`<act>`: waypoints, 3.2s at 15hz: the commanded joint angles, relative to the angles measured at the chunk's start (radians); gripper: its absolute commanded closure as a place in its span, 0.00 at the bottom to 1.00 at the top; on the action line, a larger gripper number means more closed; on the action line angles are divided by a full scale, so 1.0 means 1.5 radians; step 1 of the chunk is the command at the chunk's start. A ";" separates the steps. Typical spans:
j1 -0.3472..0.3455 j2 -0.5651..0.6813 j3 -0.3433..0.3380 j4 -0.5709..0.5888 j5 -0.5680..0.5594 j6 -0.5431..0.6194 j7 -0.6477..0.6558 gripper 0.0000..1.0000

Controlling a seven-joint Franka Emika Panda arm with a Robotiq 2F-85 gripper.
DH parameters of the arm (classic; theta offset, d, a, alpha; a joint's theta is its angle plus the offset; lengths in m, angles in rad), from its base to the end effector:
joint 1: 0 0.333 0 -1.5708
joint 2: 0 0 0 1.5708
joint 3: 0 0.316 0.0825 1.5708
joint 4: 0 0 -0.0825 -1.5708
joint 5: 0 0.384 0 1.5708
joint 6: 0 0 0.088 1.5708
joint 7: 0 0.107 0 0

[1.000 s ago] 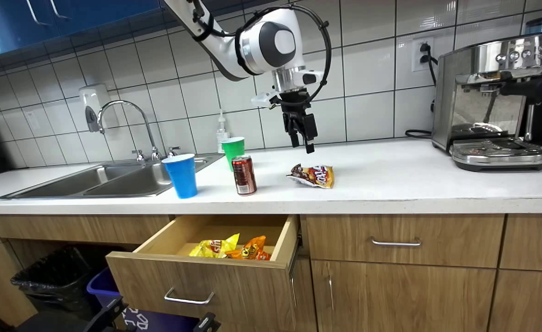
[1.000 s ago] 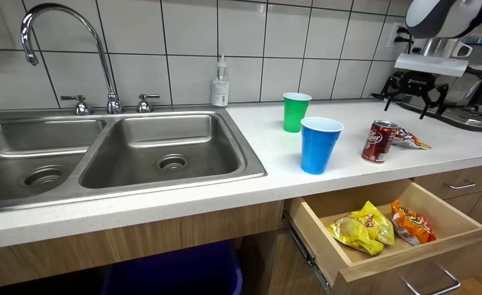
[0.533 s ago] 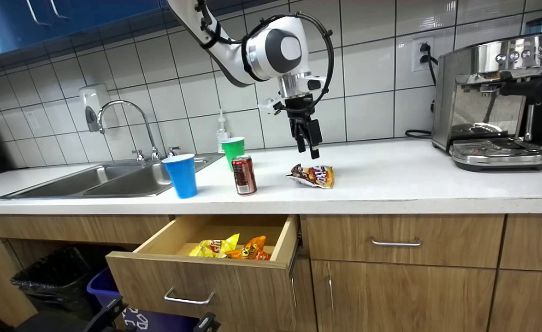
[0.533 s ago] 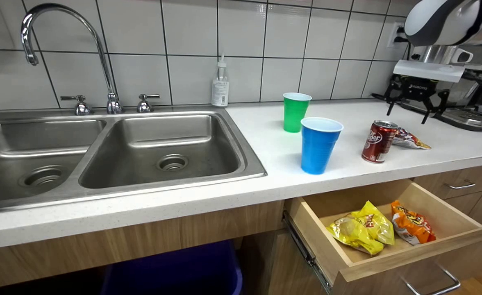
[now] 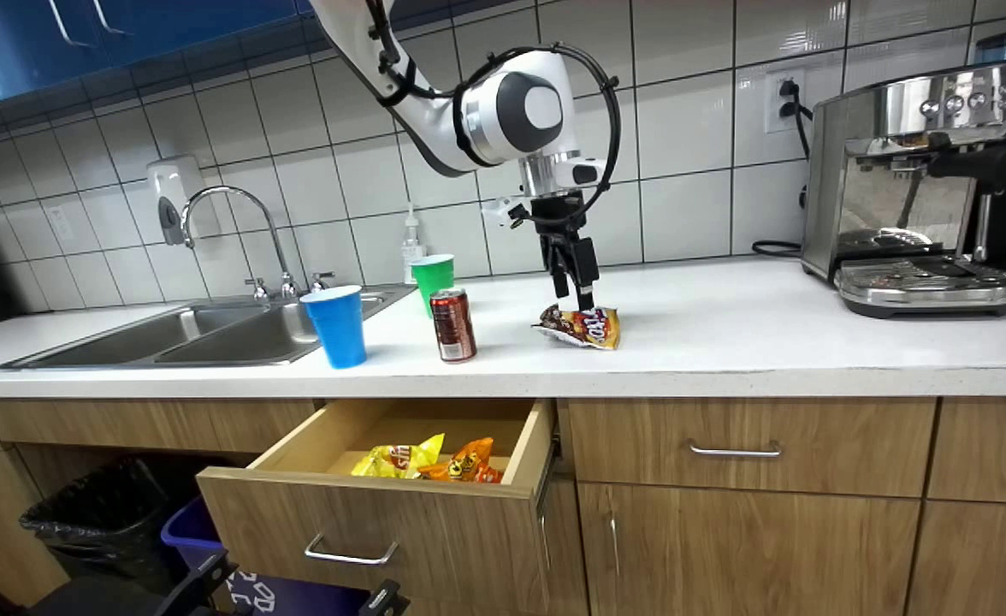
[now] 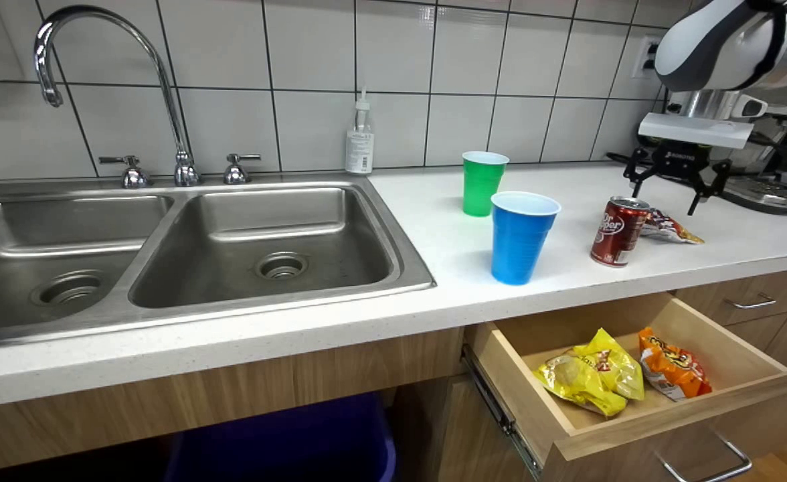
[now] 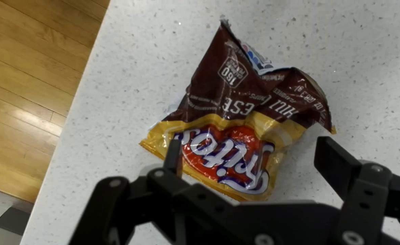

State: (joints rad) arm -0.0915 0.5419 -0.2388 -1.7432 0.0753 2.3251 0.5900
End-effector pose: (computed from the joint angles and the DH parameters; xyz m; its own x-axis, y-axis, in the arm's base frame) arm 0.6398 -0.2017 0.2773 0.5933 -0.8006 0.0833 -0.8043 -0.5938 0.0220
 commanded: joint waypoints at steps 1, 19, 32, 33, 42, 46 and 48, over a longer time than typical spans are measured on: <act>0.003 0.016 -0.006 0.021 -0.005 -0.006 0.024 0.00; 0.002 0.025 -0.011 0.023 -0.006 0.003 0.038 1.00; 0.011 -0.035 -0.025 -0.003 -0.028 -0.006 0.036 1.00; 0.012 -0.049 -0.025 -0.015 -0.034 -0.002 0.031 1.00; 0.022 -0.164 -0.013 -0.119 -0.087 0.020 -0.006 1.00; 0.028 -0.222 -0.005 -0.172 -0.113 0.031 -0.027 1.00; 0.031 -0.244 0.001 -0.198 -0.130 0.042 -0.038 1.00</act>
State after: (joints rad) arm -0.0457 0.2648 -0.2551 -1.9453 -0.0761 2.3531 0.5676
